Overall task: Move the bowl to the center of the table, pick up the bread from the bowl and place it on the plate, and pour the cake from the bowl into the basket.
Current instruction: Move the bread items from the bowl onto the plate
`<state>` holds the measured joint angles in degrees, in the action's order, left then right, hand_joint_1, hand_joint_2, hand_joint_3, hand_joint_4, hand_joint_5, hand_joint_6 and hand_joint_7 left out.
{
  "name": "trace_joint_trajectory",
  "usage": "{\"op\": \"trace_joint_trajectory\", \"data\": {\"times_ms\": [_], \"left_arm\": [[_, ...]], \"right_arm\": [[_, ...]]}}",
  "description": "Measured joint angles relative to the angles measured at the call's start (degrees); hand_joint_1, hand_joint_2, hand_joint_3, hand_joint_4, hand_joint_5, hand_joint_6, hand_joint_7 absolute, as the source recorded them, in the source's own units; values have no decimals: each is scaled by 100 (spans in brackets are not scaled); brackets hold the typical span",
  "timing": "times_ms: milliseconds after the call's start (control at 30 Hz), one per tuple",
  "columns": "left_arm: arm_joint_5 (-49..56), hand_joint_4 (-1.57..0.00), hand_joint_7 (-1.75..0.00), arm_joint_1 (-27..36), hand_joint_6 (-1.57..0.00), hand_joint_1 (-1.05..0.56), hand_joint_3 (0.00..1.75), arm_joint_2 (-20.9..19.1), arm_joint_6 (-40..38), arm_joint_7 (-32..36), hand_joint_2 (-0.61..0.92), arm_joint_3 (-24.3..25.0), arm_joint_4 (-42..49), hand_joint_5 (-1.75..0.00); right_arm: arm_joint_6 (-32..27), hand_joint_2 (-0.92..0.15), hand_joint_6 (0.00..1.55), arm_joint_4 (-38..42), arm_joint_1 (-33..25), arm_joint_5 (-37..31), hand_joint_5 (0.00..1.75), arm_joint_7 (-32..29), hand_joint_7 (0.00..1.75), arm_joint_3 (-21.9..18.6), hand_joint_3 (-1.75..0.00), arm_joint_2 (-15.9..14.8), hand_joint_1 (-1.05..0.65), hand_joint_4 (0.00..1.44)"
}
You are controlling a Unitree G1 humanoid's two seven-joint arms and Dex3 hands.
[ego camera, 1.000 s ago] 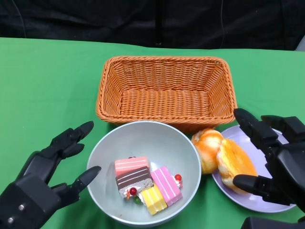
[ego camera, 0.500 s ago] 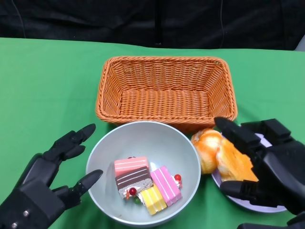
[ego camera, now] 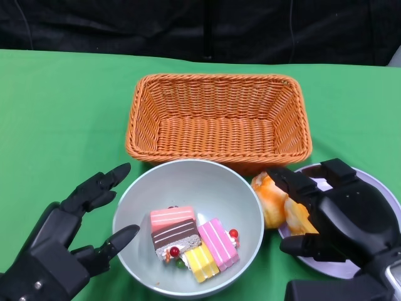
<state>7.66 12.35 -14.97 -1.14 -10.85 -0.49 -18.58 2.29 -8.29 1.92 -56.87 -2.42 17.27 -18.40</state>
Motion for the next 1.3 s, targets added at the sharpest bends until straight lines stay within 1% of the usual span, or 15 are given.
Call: {"op": "trace_joint_trajectory", "data": {"times_ms": [400, 700, 833, 867, 900, 933, 967, 1000, 1033, 1067, 1100, 1133, 1167, 1267, 1300], "left_arm": [[0, 0, -2, 34, -30, -65, 47, 14, 3, 0, 92, -25, -60, -81], [94, 0, -2, 96, -31, -66, 47, 54, -9, 2, 92, -95, -216, -83], [116, 0, -2, 119, -31, -66, 47, 67, -9, 2, 92, -114, -242, -83], [117, 0, -2, 125, -31, -65, 47, 71, -9, 2, 92, -115, -244, -83], [118, 0, -2, 130, -31, -65, 47, 74, -9, 2, 92, -116, -245, -84], [118, 0, -2, 136, -31, -64, 47, 80, -8, 2, 92, -118, -247, -84], [118, 0, -2, 141, -31, -64, 47, 87, -8, 2, 92, -118, -250, -84], [118, 0, -2, 145, -31, -64, 47, 92, -8, 2, 92, -119, -251, -84], [118, 0, -2, 149, -31, -64, 47, 95, -8, 2, 92, -118, -252, -84], [118, 0, -2, 150, -31, -64, 47, 95, -8, 2, 92, -118, -252, -84], [118, 0, -2, 151, -31, -64, 47, 95, -8, 2, 92, -118, -252, -84], [117, 0, -2, 151, -31, -64, 47, 95, -7, 2, 92, -118, -252, -84], [116, 0, -1, 151, -30, -65, 47, 96, -7, 2, 92, -118, -252, -84], [111, 0, -2, 151, -31, -65, 48, 95, -7, 1, 92, -117, -253, -84], [110, 0, -2, 151, -31, -65, 48, 95, -7, 0, 92, -117, -252, -84]], "right_arm": [[-178, -92, 34, 1371, 869, -378, 64, -342, 7, 561, -15, 8, -66, 18], [-209, -92, 39, 2408, 1388, -470, 64, -842, 7, 1008, -13, 57, -67, 24], [-48, -92, 60, 2798, 1440, -286, 69, -1269, 12, 1053, -4, 162, -44, 48], [47, -90, 83, 2881, 1462, -221, 103, -1411, 18, 1057, -2, 171, -32, 64], [159, -89, 93, 2952, 1490, -175, 121, -1553, 20, 1060, -1, 171, -27, 69], [329, -85, 106, 3041, 1529, -96, 138, -1742, 25, 1061, -1, 167, -25, 78], [494, -82, 114, 3132, 1566, -49, 160, -1936, 45, 1060, -1, 156, -23, 85], [690, -81, 99, 3240, 1595, -3, 167, -2182, 95, 1060, -2, 130, -21, 90], [876, -84, 90, 3344, 1607, 51, 171, -2439, 134, 1057, -5, 109, -19, 96], [1031, -86, 84, 3441, 1615, 79, 173, -2660, 158, 1055, -10, 98, -18, 100], [1180, -76, 82, 3523, 1619, 111, 174, -2864, 166, 1056, -37, 89, -18, 100], [1299, -62, 81, 3573, 1619, 141, 174, -3004, 170, 1056, -70, 81, -18, 101], [1400, -51, 79, 3609, 1619, 152, 174, -3111, 173, 1055, -93, 70, -19, 101], [1612, -39, 78, 3611, 1618, 179, 175, -3323, 174, 1030, -120, 12, -19, 101], [1668, -38, 77, 3603, 1617, 183, 175, -3391, 175, 1011, -123, -9, -19, 100]]}}
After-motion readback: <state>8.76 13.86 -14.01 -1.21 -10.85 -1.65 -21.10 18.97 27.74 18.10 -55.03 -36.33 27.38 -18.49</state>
